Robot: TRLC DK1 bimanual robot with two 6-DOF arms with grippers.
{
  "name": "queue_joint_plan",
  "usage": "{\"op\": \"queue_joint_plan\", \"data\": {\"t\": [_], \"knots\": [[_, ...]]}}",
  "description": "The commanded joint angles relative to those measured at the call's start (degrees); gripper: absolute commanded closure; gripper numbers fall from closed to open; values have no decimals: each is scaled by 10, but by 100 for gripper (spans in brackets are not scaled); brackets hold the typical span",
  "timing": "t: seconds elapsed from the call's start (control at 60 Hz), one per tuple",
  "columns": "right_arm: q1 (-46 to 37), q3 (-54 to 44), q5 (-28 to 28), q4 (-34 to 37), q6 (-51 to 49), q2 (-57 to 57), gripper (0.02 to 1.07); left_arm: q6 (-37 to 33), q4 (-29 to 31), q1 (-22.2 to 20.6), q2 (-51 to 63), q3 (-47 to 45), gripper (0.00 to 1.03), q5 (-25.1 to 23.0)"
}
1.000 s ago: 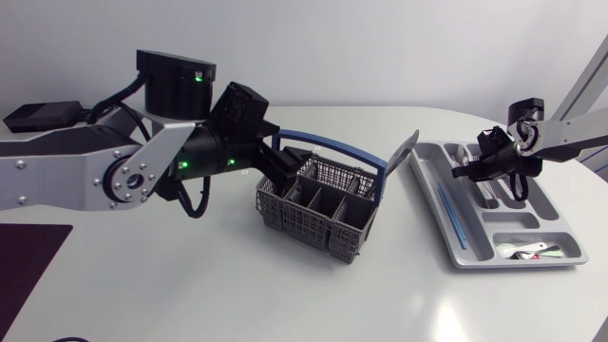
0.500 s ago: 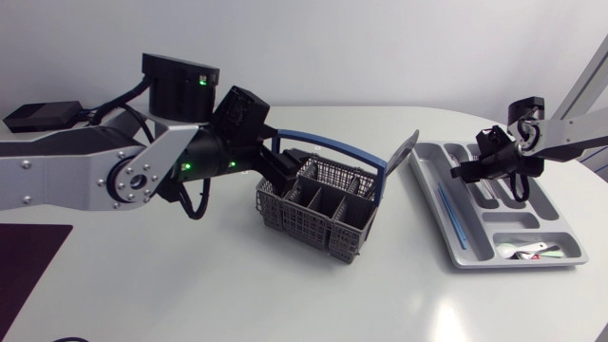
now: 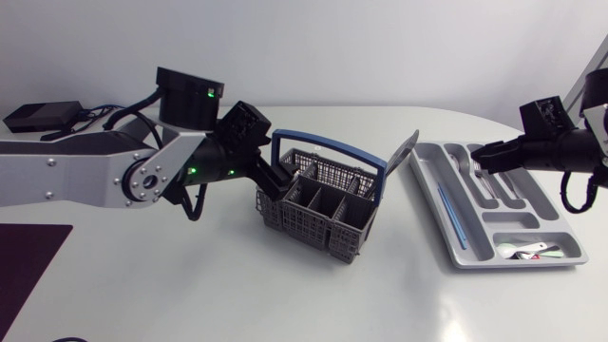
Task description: Sort the cutlery from the basket into the organizer compartments.
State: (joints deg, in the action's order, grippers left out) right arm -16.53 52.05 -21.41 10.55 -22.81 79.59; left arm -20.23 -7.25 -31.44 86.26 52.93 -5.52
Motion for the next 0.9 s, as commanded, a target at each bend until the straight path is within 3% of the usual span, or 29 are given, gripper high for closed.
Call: {"op": "queue_joint_plan", "data": {"t": [0.0, 0.25, 0.45, 0.8, 0.883], "knots": [[4, -47, -29, 8, -23, -48, 38, -32, 5, 9, 15, -16, 7, -3], [43, -100, -84, 72, -36, -163, 38, -43, 8, 23, 44, -4, 7, -12], [140, -109, -104, 147, -2, -257, 38, -49, 17, 40, 44, -9, 7, -24], [259, -114, -101, 165, 57, -274, 38, -51, 30, 45, 54, 3, 9, -34], [271, -109, -107, 173, 56, -271, 38, -51, 30, 67, 54, 2, 9, -34]]}}
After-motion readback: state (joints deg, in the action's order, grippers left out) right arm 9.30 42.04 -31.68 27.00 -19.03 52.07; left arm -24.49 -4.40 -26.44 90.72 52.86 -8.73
